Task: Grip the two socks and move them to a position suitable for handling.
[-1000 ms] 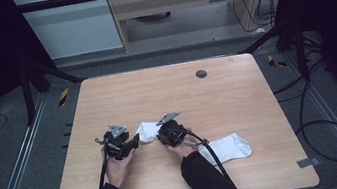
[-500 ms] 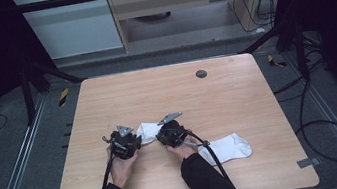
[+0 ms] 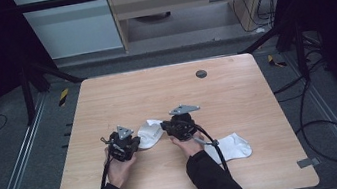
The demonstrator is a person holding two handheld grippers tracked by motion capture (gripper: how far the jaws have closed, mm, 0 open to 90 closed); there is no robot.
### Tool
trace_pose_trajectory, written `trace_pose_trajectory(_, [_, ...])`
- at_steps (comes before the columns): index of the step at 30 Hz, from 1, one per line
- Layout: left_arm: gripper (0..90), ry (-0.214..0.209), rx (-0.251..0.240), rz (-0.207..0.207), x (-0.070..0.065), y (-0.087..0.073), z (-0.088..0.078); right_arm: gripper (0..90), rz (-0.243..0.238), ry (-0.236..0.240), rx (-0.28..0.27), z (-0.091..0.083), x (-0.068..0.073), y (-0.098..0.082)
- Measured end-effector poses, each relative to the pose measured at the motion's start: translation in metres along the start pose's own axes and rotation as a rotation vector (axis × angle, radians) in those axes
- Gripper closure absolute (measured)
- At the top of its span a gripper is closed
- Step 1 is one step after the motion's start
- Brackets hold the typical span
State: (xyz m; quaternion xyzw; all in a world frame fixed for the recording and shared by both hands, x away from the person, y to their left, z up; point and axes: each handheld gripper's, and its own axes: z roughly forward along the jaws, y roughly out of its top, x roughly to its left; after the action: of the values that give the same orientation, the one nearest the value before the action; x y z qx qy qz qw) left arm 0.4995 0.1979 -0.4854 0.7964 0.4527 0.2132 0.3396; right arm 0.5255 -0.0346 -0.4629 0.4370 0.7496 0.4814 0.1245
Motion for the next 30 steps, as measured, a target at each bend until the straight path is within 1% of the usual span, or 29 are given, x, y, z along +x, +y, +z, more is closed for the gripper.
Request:
trace_pose_trajectory(1, [87.1,-0.007,-0.001,0.010,0.000,-0.001,-0.002,83.3,0.013,-0.010,0.003,-0.001,-0.002,0.000])
trace_pose_trajectory(2, [87.1,-0.007,-0.001,0.010,0.000,-0.001,-0.002,83.3,0.013,-0.010,0.003,-0.001,-0.002,0.000])
trace_pose_trajectory(3, [87.1,-0.016,0.006,0.028,-0.001,-0.003,-0.007,83.1,0.029,-0.028,0.013,-0.002,-0.005,-0.001])
trace_pose_trajectory(4, [87.2,-0.016,0.006,0.028,-0.001,-0.003,-0.007,83.1,0.029,-0.028,0.013,-0.002,-0.005,-0.001])
trace_pose_trajectory(8, [87.1,-0.034,0.031,0.063,-0.002,-0.008,-0.012,82.2,0.073,-0.060,0.032,-0.001,-0.012,-0.006])
trace_pose_trajectory(10, [87.1,-0.038,0.037,0.063,-0.003,-0.008,-0.012,81.4,0.072,-0.072,0.040,0.000,-0.013,-0.007])
trace_pose_trajectory(11, [87.2,-0.041,0.050,0.072,-0.004,-0.008,-0.009,80.9,0.072,-0.080,0.045,0.001,-0.014,-0.008])
trace_pose_trajectory(12, [87.1,-0.041,0.050,0.072,-0.004,-0.008,-0.009,80.9,0.072,-0.080,0.045,0.001,-0.014,-0.008])
trace_pose_trajectory(13, [87.1,-0.041,0.058,0.080,-0.005,-0.008,-0.008,79.3,0.063,-0.100,0.053,0.004,-0.015,-0.009])
trace_pose_trajectory(14, [87.1,-0.039,0.069,0.093,-0.007,-0.008,-0.005,78.9,0.056,-0.109,0.054,0.005,-0.016,-0.009])
trace_pose_trajectory(17, [87.0,-0.032,0.072,0.099,-0.008,-0.008,-0.004,77.3,0.042,-0.132,0.057,0.007,-0.017,-0.010])
trace_pose_trajectory(21, [86.4,-0.019,0.070,0.093,-0.006,-0.009,-0.004,72.7,0.016,-0.169,0.041,0.006,-0.019,-0.010])
trace_pose_trajectory(22, [85.4,-0.015,0.066,0.080,-0.005,-0.009,-0.004,70.1,0.008,-0.174,0.026,0.003,-0.019,-0.008])
trace_pose_trajectory(23, [84.2,-0.015,0.066,0.080,-0.005,-0.009,-0.004,70.1,0.008,-0.174,0.026,0.003,-0.019,-0.008])
trace_pose_trajectory(24, [81.8,-0.002,0.057,0.071,-0.005,-0.009,-0.005,67.4,-0.002,-0.174,0.011,-0.001,-0.018,-0.006])
trace_pose_trajectory(25, [78.1,-0.002,0.057,0.071,-0.005,-0.009,-0.005,66.1,-0.004,-0.171,0.004,-0.003,-0.018,-0.005])
trace_pose_trajectory(26, [73.4,0.008,0.051,0.068,-0.004,-0.009,-0.005,65.1,-0.011,-0.169,0.000,-0.006,-0.018,-0.004])
trace_pose_trajectory(27, [70.6,0.018,0.035,0.056,-0.003,-0.009,-0.006,63.9,-0.009,-0.169,0.001,-0.009,-0.018,-0.003])
trace_pose_trajectory(28, [67.9,0.023,0.031,0.051,-0.003,-0.009,-0.007,62.5,-0.020,-0.172,-0.001,-0.011,-0.019,-0.002])
trace_pose_trajectory(30, [63.0,0.034,0.007,0.039,-0.002,-0.008,-0.010,60.2,-0.024,-0.169,-0.005,-0.018,-0.020,0.001])
